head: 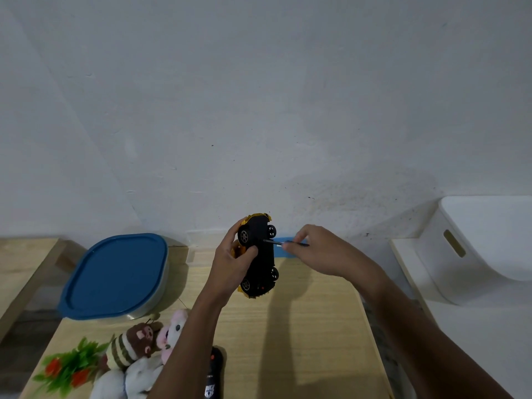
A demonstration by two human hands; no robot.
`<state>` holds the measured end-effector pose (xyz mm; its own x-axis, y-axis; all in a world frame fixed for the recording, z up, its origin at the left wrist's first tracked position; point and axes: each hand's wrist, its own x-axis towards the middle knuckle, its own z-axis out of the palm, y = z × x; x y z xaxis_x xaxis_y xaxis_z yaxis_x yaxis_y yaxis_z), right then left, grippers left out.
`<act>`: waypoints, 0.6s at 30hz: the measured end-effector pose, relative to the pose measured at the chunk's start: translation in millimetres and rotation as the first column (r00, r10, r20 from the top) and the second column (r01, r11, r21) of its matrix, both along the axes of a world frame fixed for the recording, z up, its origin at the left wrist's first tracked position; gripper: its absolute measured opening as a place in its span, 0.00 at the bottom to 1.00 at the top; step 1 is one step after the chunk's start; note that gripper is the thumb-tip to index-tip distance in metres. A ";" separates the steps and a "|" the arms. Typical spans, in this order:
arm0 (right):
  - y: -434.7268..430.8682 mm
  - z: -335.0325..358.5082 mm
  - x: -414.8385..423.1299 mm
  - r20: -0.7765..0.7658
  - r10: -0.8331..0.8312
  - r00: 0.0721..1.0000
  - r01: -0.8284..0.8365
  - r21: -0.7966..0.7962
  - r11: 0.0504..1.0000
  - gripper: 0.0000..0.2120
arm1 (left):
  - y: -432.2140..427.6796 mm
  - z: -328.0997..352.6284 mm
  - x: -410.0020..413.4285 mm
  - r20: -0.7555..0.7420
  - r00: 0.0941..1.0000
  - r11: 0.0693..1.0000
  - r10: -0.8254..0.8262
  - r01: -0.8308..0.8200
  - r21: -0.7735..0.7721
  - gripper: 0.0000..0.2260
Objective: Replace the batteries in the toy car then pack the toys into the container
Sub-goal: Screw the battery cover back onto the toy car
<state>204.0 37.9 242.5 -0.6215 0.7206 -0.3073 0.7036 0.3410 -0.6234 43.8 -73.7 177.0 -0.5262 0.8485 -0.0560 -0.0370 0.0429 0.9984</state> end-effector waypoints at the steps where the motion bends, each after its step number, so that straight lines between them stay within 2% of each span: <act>1: 0.4 0.5 0.3 0.010 0.008 1.000 -0.008 0.006 1.000 0.15 | 0.2 -0.2 0.0 0.002 1.000 1.000 0.003 -0.003 0.000 0.24; 5: 0.3 3.5 -1.4 -0.075 0.010 0.997 -0.003 0.085 0.996 0.08 | -0.1 0.4 -2.9 -0.004 1.000 1.000 0.014 -0.014 -0.003 0.25; 8: -0.6 5.6 -5.4 -0.080 -0.025 0.996 0.033 0.097 0.995 0.18 | -0.9 1.0 -2.5 -0.034 0.999 1.000 0.009 -0.009 -0.017 0.24; 10: -3.2 5.4 -8.0 -0.040 -0.035 0.999 0.036 0.028 0.999 0.23 | -1.7 0.4 0.0 -0.025 1.000 1.000 0.015 -0.015 -0.017 0.24; 12: -6.3 6.3 -8.1 -0.026 -0.044 0.999 0.043 -0.054 0.998 0.19 | -3.4 -0.2 1.4 -0.013 1.000 1.000 0.018 -0.018 -0.014 0.25; 14: -8.5 7.7 -5.9 0.003 -0.035 0.999 0.035 -0.070 0.997 0.14 | -4.9 -0.9 2.3 -0.014 1.000 1.000 0.011 -0.011 -0.010 0.25; 18: -8.0 4.9 -4.7 -0.009 0.013 1.000 -0.013 0.069 0.998 0.09 | -4.0 0.3 0.0 -0.003 1.000 1.000 0.026 -0.026 0.005 0.24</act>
<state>199.3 30.0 247.3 -0.6337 0.7315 -0.2516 0.6931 0.3923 -0.6048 43.8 -77.7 177.3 -0.5479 0.8350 -0.0499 -0.0351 0.0366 0.9987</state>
